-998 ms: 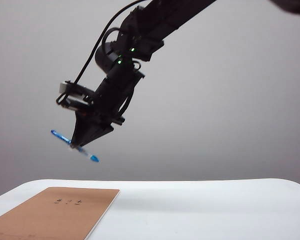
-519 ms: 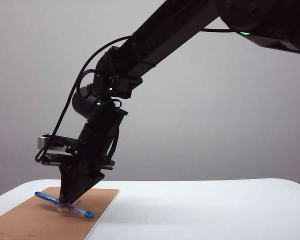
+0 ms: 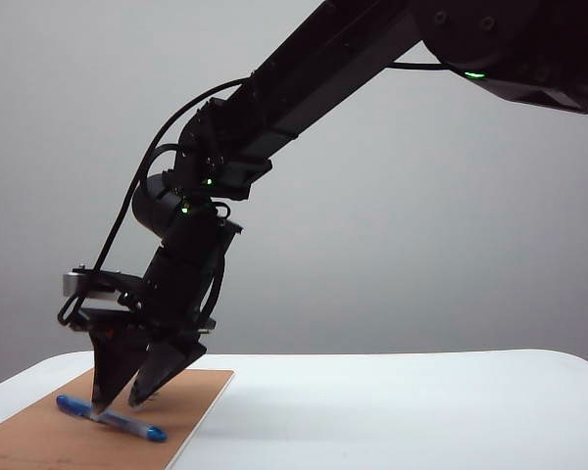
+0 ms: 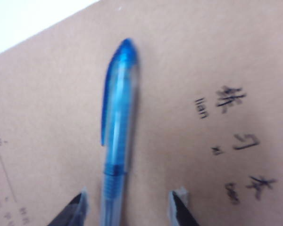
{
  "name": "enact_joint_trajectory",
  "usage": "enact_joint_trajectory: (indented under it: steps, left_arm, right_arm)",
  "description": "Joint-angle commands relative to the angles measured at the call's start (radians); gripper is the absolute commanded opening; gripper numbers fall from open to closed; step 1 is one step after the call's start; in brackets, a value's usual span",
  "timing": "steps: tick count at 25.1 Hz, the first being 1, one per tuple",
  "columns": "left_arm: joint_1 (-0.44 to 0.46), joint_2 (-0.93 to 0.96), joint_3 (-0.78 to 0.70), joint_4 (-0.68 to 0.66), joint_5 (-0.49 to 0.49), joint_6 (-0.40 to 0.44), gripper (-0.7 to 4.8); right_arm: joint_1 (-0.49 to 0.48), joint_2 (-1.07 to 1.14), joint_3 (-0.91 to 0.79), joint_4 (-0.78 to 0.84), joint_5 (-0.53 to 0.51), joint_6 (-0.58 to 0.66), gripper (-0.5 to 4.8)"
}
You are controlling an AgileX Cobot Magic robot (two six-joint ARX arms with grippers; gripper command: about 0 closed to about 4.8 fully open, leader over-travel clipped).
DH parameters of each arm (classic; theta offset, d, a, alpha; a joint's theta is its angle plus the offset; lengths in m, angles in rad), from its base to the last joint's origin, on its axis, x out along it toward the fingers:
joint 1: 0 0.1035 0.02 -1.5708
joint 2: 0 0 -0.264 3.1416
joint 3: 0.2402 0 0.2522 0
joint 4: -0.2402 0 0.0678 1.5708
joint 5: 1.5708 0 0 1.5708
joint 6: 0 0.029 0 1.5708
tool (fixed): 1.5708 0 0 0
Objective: Pick up a pen on the table and place it on the notebook.
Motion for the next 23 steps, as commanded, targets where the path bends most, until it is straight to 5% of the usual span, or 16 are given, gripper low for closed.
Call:
enact_joint_trajectory:
  steps: [1, 9, 10, 11, 13, 23]
  left_arm:
    - [-0.001, -0.002, 0.004, 0.003, 0.007, 0.001, -0.05]
    - [-0.001, -0.017, 0.011, -0.038, -0.016, -0.003, -0.06]
    - [-0.001, -0.024, 0.014, -0.052, -0.025, -0.003, -0.06]
    - [-0.002, -0.050, 0.016, -0.065, -0.043, -0.007, -0.05]
    - [-0.002, -0.078, 0.016, -0.062, -0.067, -0.031, -0.06]
    - [-0.001, -0.279, 0.010, -0.063, -0.155, -0.129, -0.06]
  right_arm:
    - [0.000, -0.010, 0.057, -0.041, 0.000, -0.002, 2.72]
    - [-0.018, -0.117, 0.129, -0.170, 0.004, -0.004, 2.60]
    - [-0.023, -0.137, 0.130, -0.206, 0.003, -0.005, 2.35]
    - [-0.041, -0.186, 0.137, -0.306, 0.000, -0.027, 1.26]
    - [-0.063, -0.233, 0.137, -0.409, -0.002, -0.060, -0.08]
    - [-0.217, -0.635, 0.136, -0.500, -0.064, -0.030, -0.03]
